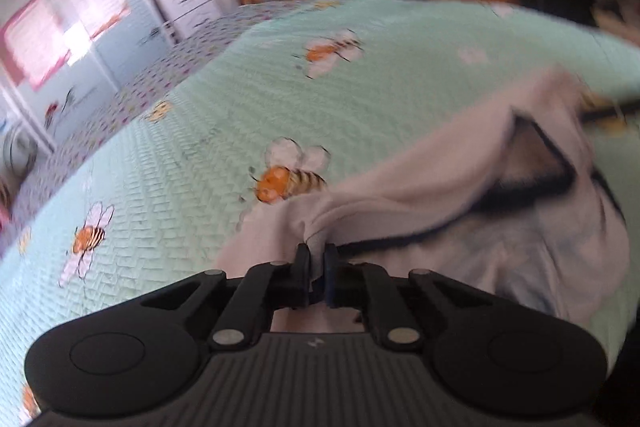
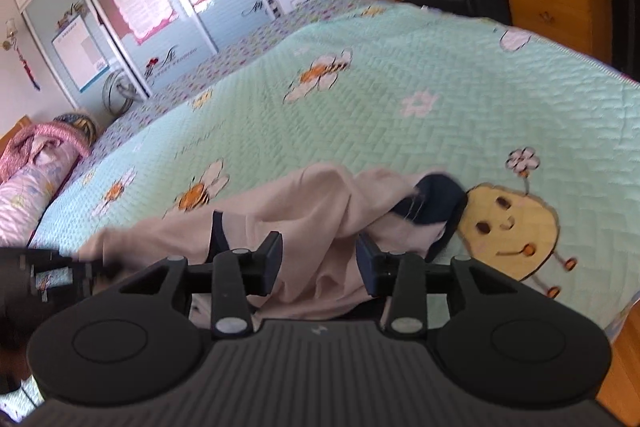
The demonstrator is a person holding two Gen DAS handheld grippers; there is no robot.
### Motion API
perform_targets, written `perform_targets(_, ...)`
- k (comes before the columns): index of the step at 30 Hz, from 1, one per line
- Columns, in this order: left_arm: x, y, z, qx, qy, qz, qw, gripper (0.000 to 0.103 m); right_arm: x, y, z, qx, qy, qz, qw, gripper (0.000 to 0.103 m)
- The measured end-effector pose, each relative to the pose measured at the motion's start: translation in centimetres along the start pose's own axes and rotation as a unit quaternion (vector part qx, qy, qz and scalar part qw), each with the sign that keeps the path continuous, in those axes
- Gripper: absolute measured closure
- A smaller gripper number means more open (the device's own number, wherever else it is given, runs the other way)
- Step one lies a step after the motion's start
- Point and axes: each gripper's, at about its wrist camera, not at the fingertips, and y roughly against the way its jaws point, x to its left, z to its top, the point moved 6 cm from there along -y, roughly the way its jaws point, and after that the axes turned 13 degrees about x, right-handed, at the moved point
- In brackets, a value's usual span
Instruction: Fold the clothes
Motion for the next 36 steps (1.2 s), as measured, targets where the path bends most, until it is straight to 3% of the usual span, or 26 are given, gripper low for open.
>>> perform_targets(4, 3.4, -1.4, 3.2, -0.003, 0.081, -0.013, 0.9966, 0.096, 0.3, -0.7, -0.9, 0.012, 0.008, -0.005, 1.0, 0.06)
perform_targets(6, 4.8, -2.7, 3.7, 0.012, 0.128, -0.039, 0.9909, 0.093, 0.2, -1.1, -1.3, 0.018, 0.006, -0.007, 1.0, 0.06)
perform_targets(8, 6.0, -3.4, 3.0, 0.027, 0.179, -0.065, 0.9814, 0.092, 0.1, -1.4, -1.6, 0.025, 0.003, -0.01, 1.0, 0.06)
perform_targets(11, 7.0, -2.8, 0.8, 0.03, 0.234, -0.107, 0.9659, 0.079, 0.1, -1.6, -2.0, 0.03, 0.004, -0.008, 1.0, 0.06)
perform_targets(15, 8.6, -0.4, -3.1, 0.006, 0.298, -0.164, 0.9403, 0.06, -0.1, -1.6, -2.1, 0.036, -0.001, 0.001, 0.999, 0.06)
perform_targets(18, 9.7, 0.2, -5.4, 0.003, 0.34, -0.193, 0.9206, 0.057, 0.4, -1.6, -2.2, 0.035, 0.012, 0.01, 0.999, 0.058)
perform_targets(23, 8.8, 0.7, -7.1, 0.021, 0.322, -0.163, 0.9323, 0.057, 3.2, -1.7, -2.3, 0.026, 0.094, -0.002, 0.995, 0.052)
perform_targets(26, 8.1, 0.9, -7.3, 0.021, 0.32, -0.175, 0.9307, 0.056, 5.4, -1.9, -2.1, 0.011, 0.16, -0.011, 0.987, 0.048)
perform_targets(29, 7.5, 0.9, -7.8, 0.03, 0.315, -0.178, 0.9317, 0.052, 7.1, -3.4, -2.0, 0.01, 0.246, -0.056, 0.968, 0.039)
perform_targets(31, 7.2, 1.0, -8.2, 0.036, 0.309, -0.176, 0.9341, 0.052, 7.7, -5.0, -2.0, 0.021, 0.297, -0.086, 0.951, 0.04)
perform_targets(33, 7.1, 0.9, -8.4, 0.038, 0.304, -0.171, 0.9365, 0.051, 7.7, -6.1, -1.1, 0.036, 0.294, -0.085, 0.951, 0.067)
perform_targets(34, 7.0, 0.9, -8.5, 0.04, 0.301, -0.169, 0.9376, 0.051, 7.6, -6.5, -0.5, 0.041, 0.287, -0.083, 0.953, 0.089)
perform_targets(36, 6.8, 1.0, -8.7, 0.04, 0.297, -0.164, 0.9399, 0.051, 7.3, -6.3, 1.9, 0.027, 0.238, -0.064, 0.969, 0.094)
